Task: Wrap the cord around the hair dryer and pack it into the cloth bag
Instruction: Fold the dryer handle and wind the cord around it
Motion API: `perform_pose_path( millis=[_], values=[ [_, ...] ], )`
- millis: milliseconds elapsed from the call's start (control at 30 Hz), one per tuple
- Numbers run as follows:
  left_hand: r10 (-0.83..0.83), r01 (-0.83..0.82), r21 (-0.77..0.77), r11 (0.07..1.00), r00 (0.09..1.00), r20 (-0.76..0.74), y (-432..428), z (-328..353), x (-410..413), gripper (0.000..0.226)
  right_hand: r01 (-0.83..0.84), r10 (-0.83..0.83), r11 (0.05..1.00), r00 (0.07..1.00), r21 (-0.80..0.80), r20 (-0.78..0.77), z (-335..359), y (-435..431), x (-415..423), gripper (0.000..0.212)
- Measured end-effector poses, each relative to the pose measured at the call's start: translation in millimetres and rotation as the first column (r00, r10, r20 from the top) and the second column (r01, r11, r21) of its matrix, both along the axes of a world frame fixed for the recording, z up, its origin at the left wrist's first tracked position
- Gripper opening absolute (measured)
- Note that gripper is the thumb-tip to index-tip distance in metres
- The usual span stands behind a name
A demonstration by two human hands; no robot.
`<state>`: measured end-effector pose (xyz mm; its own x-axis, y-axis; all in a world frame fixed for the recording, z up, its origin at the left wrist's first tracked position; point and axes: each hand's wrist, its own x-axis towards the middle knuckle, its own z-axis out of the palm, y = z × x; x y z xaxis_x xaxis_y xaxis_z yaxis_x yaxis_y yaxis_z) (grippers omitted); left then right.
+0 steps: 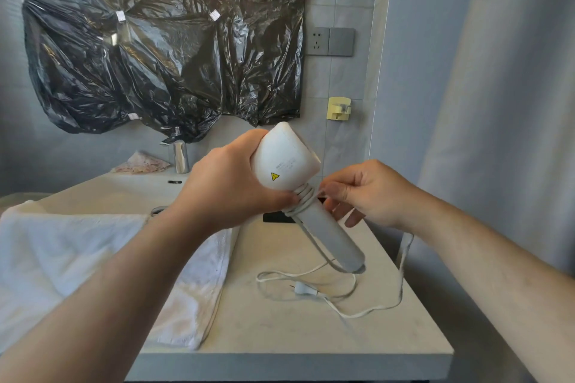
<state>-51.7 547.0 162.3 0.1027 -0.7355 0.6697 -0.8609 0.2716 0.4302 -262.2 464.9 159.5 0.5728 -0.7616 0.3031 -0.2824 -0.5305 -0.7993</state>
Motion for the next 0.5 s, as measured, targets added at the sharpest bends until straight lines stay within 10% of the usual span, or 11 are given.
perform_pose_path(
  millis=[233, 500],
  values=[
    [-0.309, 0.310, -0.022, 0.951, 0.937, -0.164, 11, -3, -11, 0.065, 0.131, -0.121, 0.991, 0.972, -0.039, 0.202, -24, -21, -9, 0.035],
    [-0.211, 0.216, -0.002, 0.976, 0.954, -0.211, -5, 4, -1, 0.068, -0.456, 0.447, 0.724, 0.882, 0.518, 0.152, -39, -9, -19, 0.084]
  ],
)
